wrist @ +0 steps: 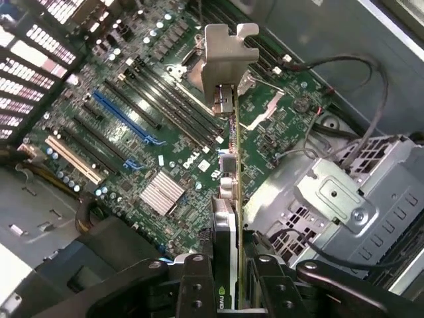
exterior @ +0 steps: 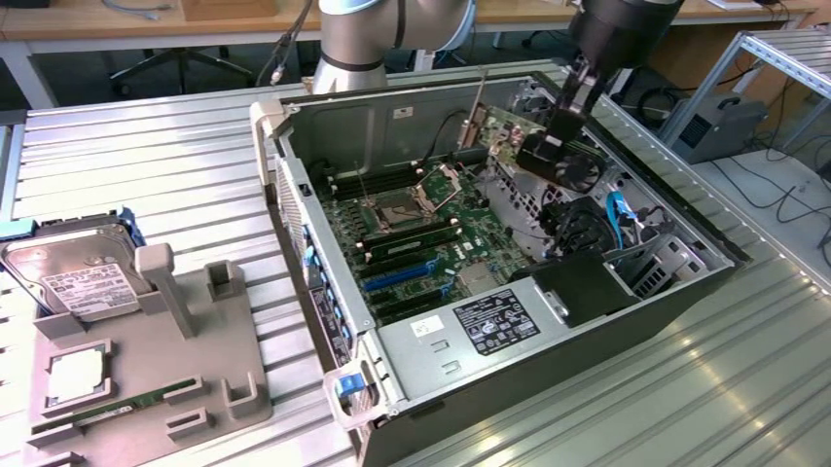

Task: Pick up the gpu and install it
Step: 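Insert the gpu into the slot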

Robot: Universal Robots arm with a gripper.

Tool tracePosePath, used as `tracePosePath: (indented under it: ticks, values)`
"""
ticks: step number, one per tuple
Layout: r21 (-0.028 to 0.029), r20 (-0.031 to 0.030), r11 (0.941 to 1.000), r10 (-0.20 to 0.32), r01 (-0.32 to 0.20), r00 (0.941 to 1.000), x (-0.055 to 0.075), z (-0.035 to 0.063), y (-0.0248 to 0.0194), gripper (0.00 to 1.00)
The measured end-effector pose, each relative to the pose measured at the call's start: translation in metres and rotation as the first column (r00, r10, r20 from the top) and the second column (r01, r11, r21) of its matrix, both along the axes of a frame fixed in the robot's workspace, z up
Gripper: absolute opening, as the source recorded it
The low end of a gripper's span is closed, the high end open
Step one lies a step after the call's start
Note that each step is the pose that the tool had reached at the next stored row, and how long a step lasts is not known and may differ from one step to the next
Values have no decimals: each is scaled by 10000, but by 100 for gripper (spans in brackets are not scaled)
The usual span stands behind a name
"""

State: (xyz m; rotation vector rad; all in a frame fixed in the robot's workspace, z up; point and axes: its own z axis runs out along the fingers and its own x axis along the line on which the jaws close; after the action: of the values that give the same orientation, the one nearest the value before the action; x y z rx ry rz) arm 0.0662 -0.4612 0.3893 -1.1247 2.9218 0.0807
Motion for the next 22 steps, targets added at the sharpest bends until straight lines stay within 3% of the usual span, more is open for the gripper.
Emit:
tracePosePath:
  ticks: [1, 3, 8, 11, 12, 13, 16, 18, 19, 21, 22]
  values:
    - [1, 0, 9987, 505, -505, 9987, 0, -2, 1, 27]
    - [0, 0, 9895, 1448, -1448, 9895, 0, -4, 2, 27]
    - [0, 0, 9691, 2467, -2467, 9691, 0, -6, 4, 27]
    - [0, 0, 9504, 3110, -3110, 9504, 0, -7, 5, 27]
    - [0, 0, 9413, 3377, -3377, 9413, 0, -8, 5, 27]
    - [0, 0, 9364, 3508, -3508, 9364, 0, -8, 6, 27]
    - [0, 0, 9144, 4049, -4049, 9144, 0, -9, 7, 27]
    - [-1, 0, 8835, 4685, -4685, 8835, 0, -10, 8, 27]
    - [0, 0, 8722, 4892, -4892, 8722, 0, -10, 9, 27]
    - [0, 0, 8307, 5567, -5567, 8307, 0, -11, 12, 27]
    - [0, 0, 8134, 5817, -5817, 8134, 0, -11, 14, 27]
